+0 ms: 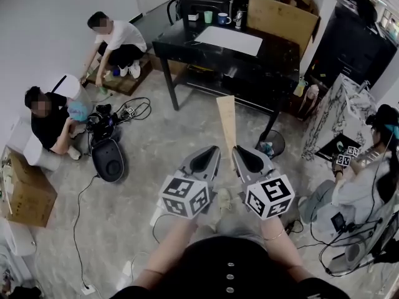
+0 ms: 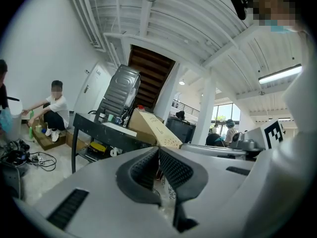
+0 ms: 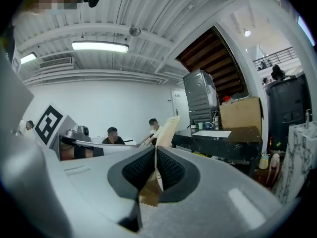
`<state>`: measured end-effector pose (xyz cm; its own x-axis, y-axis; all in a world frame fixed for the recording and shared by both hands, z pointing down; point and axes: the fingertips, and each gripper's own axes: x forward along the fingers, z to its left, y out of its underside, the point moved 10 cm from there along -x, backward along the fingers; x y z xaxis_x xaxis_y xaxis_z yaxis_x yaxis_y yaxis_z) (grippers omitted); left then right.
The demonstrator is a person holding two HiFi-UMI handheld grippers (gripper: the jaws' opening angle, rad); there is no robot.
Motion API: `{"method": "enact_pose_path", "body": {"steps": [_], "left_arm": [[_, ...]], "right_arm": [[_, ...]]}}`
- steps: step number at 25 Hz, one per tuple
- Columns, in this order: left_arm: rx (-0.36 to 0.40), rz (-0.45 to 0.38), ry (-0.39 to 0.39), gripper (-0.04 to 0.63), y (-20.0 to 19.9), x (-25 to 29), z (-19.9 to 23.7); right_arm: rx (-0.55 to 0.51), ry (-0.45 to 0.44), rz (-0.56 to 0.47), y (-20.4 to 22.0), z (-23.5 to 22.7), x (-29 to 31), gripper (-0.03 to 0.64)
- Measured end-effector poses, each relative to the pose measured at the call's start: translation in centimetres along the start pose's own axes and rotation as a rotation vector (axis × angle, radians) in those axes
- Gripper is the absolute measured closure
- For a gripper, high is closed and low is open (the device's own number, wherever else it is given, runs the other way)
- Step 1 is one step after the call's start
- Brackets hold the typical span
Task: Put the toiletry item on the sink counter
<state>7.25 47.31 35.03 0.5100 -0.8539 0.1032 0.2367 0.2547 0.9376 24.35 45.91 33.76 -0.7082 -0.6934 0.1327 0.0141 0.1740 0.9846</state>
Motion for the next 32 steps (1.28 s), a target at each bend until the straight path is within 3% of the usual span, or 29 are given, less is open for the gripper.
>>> {"method": "enact_pose_path", "body": {"steps": [7,21,32], "left_arm": [[0.008,0.000,-0.027,0.581,-1.5,3.5,3.9],[0.038,-0.063,-0.106,0.581,-7.4,16.6,10.7],[0.000,-0.041,-0.129,0.581,-7.3,21.7,12.9]], "right_arm": [[0.029,-0.071,-0.025,-0.5,-2.9,5.5,0.603],[0.003,-0.140,-0.044,-4.7,-14.7,17.0,0.603],[0.023,-0.146,-0.019,-4.6,-19.3,20.2,0.603]]}}
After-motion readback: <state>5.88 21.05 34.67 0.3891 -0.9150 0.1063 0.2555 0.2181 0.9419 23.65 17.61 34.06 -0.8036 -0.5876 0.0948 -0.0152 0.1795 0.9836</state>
